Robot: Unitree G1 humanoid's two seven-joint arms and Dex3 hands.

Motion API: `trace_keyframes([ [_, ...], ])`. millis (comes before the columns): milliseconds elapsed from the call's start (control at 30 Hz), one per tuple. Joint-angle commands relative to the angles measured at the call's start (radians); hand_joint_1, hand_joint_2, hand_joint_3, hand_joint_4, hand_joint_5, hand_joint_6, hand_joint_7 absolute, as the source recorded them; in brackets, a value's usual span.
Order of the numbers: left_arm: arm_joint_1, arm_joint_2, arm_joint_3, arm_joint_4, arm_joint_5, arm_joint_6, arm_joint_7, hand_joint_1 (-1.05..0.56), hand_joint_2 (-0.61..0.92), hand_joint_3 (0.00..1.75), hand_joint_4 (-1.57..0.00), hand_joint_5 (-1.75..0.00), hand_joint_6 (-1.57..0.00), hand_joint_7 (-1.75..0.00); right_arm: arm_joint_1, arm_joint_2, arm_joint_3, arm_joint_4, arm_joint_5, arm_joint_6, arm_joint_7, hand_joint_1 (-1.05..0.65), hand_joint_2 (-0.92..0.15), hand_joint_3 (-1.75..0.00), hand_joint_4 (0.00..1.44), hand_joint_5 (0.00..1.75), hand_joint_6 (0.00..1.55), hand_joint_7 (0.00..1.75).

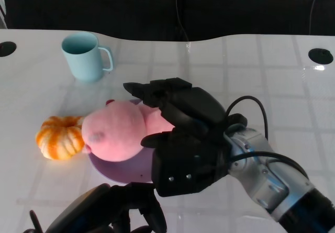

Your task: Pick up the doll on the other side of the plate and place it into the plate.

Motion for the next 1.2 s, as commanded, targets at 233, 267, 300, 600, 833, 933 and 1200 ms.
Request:
trace_keyframes([
  [233,-0.004,-0.004,0.000,0.010,0.011,-0.003,0.008,-0.16,0.66,0.85,-0.69,-1.75,-0.67,-1.23,0.087,-0.150,-0.077,-0.267,0.024,-0.016,0.108,-0.70,-0.92,-0.24,0.00,0.42,0.18,0.05],
  [267,-0.005,-0.004,0.000,0.010,0.013,-0.003,0.008,-0.16,0.66,0.86,-0.69,-1.75,-0.67,-1.23,0.103,-0.174,-0.094,-0.293,0.036,-0.018,0.130,-0.69,-0.92,-0.24,0.00,0.45,0.19,0.05],
  [300,-0.006,-0.004,-0.001,0.010,0.014,-0.003,0.008,-0.16,0.66,0.86,-0.69,-1.75,-0.67,-1.23,0.117,-0.194,-0.109,-0.313,0.048,-0.022,0.146,-0.67,-0.92,-0.24,0.00,0.47,0.19,0.05],
  [600,-0.011,-0.018,-0.009,0.026,0.029,-0.023,0.018,-0.16,0.66,0.84,-0.70,-1.75,-0.67,-1.23,0.297,-0.330,-0.281,-0.401,0.163,-0.105,0.142,-0.59,-0.92,-0.23,0.10,0.75,0.33,0.10],
  [833,-0.018,-0.015,-0.005,0.017,0.041,0.005,0.005,-0.15,0.66,0.84,-0.70,-1.75,-0.68,-1.22,0.457,-0.394,-0.412,-0.520,0.247,-0.037,0.219,-0.43,-0.92,-0.19,0.47,0.71,0.62,0.15],
  [933,-0.014,-0.011,0.002,0.026,0.034,-0.014,0.006,-0.16,0.66,0.83,-0.68,-1.75,-0.67,-1.21,0.513,-0.398,-0.449,-0.578,0.294,0.019,0.261,-0.30,-0.92,-0.14,0.70,0.66,0.75,0.15],
  [1200,-0.015,-0.006,0.011,0.019,0.026,0.000,-0.003,-0.14,0.67,0.82,-0.66,-1.74,-0.68,-1.20,0.667,-0.385,-0.504,-0.805,0.402,0.242,0.378,-0.07,-0.92,-0.13,0.97,0.69,1.04,0.19],
])
